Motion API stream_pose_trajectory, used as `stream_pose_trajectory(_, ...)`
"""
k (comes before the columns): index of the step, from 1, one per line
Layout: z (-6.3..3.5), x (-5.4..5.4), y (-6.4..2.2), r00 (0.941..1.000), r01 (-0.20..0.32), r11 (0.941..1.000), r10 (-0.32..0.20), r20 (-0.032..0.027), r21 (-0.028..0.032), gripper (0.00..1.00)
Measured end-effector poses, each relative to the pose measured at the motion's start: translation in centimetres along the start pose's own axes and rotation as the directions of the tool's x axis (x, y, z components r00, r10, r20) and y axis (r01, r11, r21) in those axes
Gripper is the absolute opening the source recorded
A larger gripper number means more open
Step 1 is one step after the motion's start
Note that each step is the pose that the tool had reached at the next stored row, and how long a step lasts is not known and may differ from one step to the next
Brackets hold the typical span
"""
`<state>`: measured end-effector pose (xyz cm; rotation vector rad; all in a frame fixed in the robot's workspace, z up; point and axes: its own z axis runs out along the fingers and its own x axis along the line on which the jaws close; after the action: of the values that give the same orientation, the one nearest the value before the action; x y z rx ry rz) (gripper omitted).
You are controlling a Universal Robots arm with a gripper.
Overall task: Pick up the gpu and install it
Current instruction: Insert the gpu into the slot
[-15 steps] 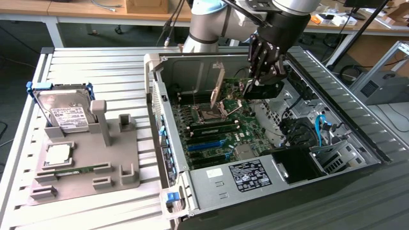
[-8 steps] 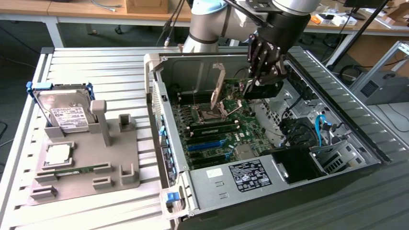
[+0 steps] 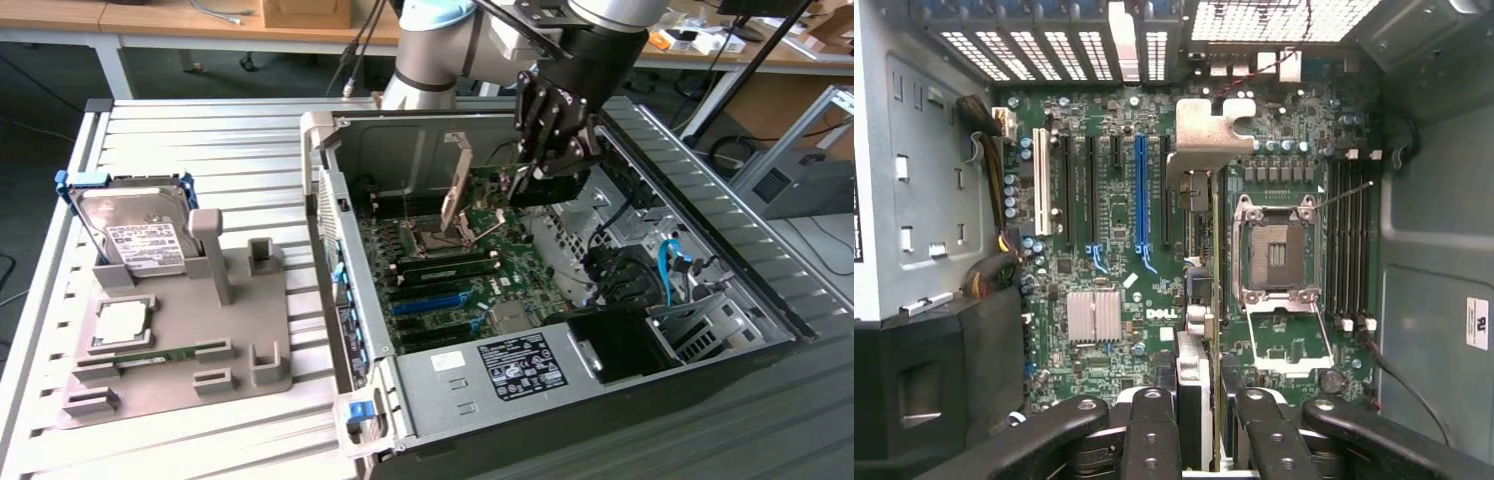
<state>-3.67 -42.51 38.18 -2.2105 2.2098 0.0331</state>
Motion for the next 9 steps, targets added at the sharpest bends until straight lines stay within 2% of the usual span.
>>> stream_pose_trajectory(9,0.17,0.00,0.00,1.0000,0.005,1.0000,-0.005,0.0000,-0.0002,0.27)
